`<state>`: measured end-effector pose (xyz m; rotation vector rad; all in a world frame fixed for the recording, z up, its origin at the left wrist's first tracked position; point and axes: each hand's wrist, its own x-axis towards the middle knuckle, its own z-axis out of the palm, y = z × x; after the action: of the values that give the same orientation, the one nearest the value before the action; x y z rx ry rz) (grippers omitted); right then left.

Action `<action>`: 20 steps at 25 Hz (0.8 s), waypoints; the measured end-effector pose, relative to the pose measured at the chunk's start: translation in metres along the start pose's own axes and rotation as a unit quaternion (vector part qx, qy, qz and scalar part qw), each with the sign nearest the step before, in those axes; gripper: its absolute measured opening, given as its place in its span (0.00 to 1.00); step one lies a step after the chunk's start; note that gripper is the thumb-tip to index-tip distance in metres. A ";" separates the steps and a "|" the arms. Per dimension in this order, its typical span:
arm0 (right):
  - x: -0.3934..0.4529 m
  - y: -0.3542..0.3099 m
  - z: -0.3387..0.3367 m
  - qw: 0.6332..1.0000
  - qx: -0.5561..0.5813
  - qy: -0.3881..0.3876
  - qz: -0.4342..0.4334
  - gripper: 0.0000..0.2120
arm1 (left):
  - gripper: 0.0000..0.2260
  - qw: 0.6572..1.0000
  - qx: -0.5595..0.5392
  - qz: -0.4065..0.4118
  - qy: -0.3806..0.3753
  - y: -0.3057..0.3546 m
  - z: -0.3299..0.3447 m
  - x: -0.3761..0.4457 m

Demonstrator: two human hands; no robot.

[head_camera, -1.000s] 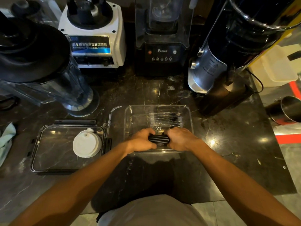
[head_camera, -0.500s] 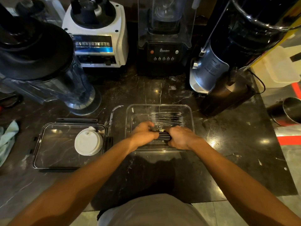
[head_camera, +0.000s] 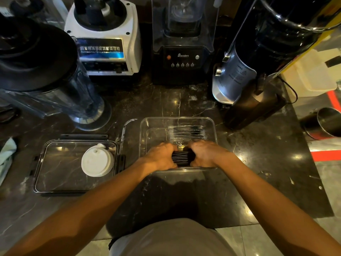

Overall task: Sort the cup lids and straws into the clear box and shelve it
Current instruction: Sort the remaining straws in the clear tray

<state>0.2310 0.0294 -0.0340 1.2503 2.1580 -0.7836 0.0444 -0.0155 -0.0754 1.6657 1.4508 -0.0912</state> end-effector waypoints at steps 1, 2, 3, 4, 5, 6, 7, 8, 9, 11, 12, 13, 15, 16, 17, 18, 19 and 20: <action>-0.001 0.001 0.000 1.000 0.001 0.009 0.000 0.21 | 0.19 1.000 0.011 0.007 0.005 0.000 0.001 0.000; -0.002 0.001 0.001 1.000 -0.004 0.021 0.000 0.21 | 0.20 1.000 0.024 0.014 0.012 0.001 0.001 0.000; -0.004 0.001 0.002 0.999 -0.014 0.032 -0.001 0.20 | 0.20 0.999 0.035 0.020 0.019 0.002 0.000 0.000; -0.004 0.000 0.004 0.999 -0.024 0.041 -0.002 0.20 | 0.20 0.999 0.039 0.026 0.025 0.003 0.000 0.000; -0.004 -0.001 0.006 0.998 -0.029 0.049 -0.002 0.20 | 0.20 0.998 0.039 0.032 0.031 0.003 -0.001 0.000; -0.005 -0.001 0.008 0.998 -0.027 0.049 0.001 0.20 | 0.20 0.998 0.041 0.038 0.033 0.003 -0.002 0.000; -0.005 0.000 0.009 0.999 -0.022 0.045 0.003 0.19 | 0.20 0.997 0.047 0.043 0.034 0.004 -0.003 -0.001; -0.005 0.000 0.011 0.999 -0.021 0.039 0.006 0.19 | 0.20 0.997 0.056 0.048 0.033 0.004 -0.003 -0.001; -0.005 0.000 0.013 0.999 -0.021 0.035 0.008 0.19 | 0.20 0.996 0.065 0.053 0.035 0.004 -0.004 -0.001; -0.007 -0.003 0.014 0.999 -0.025 0.042 0.015 0.22 | 0.21 0.994 0.082 0.057 0.042 0.005 -0.004 0.001; -0.008 -0.005 0.013 0.998 -0.032 0.055 0.017 0.23 | 0.22 0.993 0.092 0.058 0.048 0.005 -0.004 0.002; -0.009 -0.007 0.011 0.996 -0.043 0.070 0.019 0.23 | 0.23 0.991 0.106 0.059 0.056 0.005 -0.003 0.003; -0.009 -0.008 0.009 0.994 -0.054 0.088 0.021 0.23 | 0.25 0.987 0.131 0.059 0.071 0.004 -0.001 0.005; -0.010 -0.008 0.008 0.994 -0.053 0.089 0.021 0.23 | 0.25 0.986 0.132 0.060 0.078 0.004 -0.001 0.005; -0.011 -0.008 0.005 0.995 -0.050 0.088 0.020 0.23 | 0.26 0.986 0.130 0.062 0.081 0.003 -0.001 0.005; -0.013 -0.009 0.003 0.995 -0.046 0.087 0.017 0.22 | 0.26 0.986 0.126 0.064 0.083 0.002 -0.002 0.005; -0.015 -0.010 0.000 0.995 -0.042 0.087 0.014 0.22 | 0.25 0.987 0.120 0.066 0.084 0.002 -0.004 0.003; -0.017 -0.011 -0.005 0.995 -0.036 0.090 0.010 0.21 | 0.24 0.989 0.104 0.071 0.080 0.001 -0.006 0.001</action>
<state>0.2282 0.0181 -0.0165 1.3496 2.2899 -0.5989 0.0427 -0.0105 -0.0717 1.9806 1.4764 -0.0317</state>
